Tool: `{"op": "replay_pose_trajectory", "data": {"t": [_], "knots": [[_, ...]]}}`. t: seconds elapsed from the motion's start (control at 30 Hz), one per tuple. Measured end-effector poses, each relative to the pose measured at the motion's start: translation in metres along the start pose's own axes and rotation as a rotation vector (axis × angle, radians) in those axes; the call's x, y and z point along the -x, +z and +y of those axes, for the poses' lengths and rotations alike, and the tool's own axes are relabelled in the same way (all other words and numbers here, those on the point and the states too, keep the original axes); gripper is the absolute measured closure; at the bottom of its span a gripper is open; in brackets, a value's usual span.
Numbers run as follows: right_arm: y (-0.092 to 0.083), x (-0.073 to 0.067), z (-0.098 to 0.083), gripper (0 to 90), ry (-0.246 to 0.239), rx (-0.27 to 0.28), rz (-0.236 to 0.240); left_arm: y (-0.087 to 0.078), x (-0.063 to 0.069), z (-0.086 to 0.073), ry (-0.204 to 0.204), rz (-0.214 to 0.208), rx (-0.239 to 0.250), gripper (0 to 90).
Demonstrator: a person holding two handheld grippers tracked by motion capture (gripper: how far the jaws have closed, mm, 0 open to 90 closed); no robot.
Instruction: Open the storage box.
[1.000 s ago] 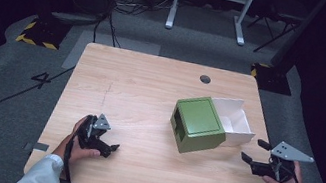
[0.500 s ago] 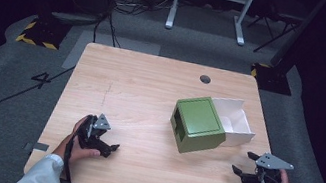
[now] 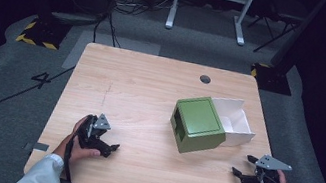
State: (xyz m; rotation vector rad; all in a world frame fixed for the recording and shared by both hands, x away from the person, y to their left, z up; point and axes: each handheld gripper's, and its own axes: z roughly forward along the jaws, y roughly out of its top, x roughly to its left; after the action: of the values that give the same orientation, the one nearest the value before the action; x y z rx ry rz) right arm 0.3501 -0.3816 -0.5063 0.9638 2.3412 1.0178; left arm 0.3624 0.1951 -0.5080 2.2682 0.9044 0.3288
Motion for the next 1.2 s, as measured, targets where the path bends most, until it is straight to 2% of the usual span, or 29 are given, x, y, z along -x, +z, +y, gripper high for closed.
{"op": "replay_pose_trajectory", "data": {"t": [0.1, 0.3, 1.2], "knots": [[0.0004, 0.0004, -0.0004, 16.3, 0.009, -0.001, 0.004, 0.0, 0.0, 0.0, 0.0, 0.0, 0.0, 0.0], [0.0021, 0.0056, -0.0004, 16.5, 0.066, -0.022, 0.042, 0.0, 0.0, -0.0001, 0.0, 0.0, 0.0, 0.0], [0.0018, 0.0054, -0.0006, 16.4, 0.067, -0.022, 0.039, -0.0004, 0.0012, -0.0008, -0.006, 0.008, 0.004, 0.1]]}}
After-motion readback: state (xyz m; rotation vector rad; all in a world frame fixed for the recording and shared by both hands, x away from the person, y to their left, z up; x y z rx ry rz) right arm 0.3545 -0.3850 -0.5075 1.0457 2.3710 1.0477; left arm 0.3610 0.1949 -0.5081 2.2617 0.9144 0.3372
